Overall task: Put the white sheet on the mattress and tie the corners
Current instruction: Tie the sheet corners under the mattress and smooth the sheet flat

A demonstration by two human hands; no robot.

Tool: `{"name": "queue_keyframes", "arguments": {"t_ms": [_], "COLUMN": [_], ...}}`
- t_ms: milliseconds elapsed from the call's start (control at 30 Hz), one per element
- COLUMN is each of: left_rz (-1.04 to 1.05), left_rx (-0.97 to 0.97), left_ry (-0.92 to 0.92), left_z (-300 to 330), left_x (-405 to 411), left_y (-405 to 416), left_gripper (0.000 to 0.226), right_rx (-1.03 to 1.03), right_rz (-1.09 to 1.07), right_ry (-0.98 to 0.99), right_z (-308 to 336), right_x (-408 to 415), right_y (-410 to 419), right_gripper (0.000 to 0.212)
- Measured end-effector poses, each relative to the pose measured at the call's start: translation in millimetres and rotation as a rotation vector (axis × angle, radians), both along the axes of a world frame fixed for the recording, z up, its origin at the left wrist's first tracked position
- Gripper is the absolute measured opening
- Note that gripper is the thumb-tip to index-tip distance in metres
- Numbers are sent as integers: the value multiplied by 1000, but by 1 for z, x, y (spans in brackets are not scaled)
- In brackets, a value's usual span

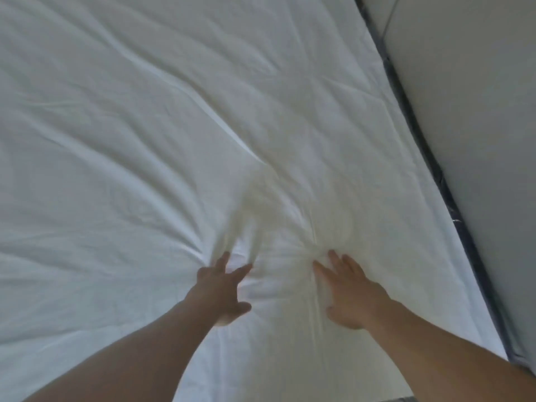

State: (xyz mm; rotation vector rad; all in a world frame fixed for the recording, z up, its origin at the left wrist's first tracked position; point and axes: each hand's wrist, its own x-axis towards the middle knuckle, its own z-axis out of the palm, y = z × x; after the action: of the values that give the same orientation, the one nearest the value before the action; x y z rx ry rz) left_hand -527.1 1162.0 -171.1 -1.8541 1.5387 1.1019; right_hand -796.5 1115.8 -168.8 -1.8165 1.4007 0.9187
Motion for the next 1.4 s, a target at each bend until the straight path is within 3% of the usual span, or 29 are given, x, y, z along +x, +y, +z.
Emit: {"name": "queue_keyframes", "arguments": {"t_ms": [133, 333, 467, 600, 900, 1033, 1200, 1400], "left_rz": [139, 133, 142, 179, 98, 101, 77, 23], "left_rx": [161, -67, -216, -388, -516, -530, -518, -553], "left_ry": [230, 151, 68, -48, -200, -227, -215, -113], "left_z": [34, 123, 229, 340, 527, 555, 545, 513], "left_x": [31, 57, 84, 105, 130, 164, 225, 346], "left_y": [47, 80, 96, 146, 270, 310, 342, 369], "left_gripper": [50, 47, 46, 46, 51, 52, 53, 56], "right_rx": [-28, -279, -439, -537, -630, -634, -609, -600], "right_rz": [-57, 63, 100, 99, 99, 69, 37, -44], "right_ry": [61, -96, -168, -295, -470, -530, -532, -493], "right_z": [29, 139, 237, 334, 490, 520, 513, 492], "right_x": [31, 71, 96, 105, 112, 142, 210, 355], "right_y": [-15, 0, 20, 64, 162, 188, 218, 282], "right_gripper": [50, 18, 49, 52, 55, 55, 58, 55]}}
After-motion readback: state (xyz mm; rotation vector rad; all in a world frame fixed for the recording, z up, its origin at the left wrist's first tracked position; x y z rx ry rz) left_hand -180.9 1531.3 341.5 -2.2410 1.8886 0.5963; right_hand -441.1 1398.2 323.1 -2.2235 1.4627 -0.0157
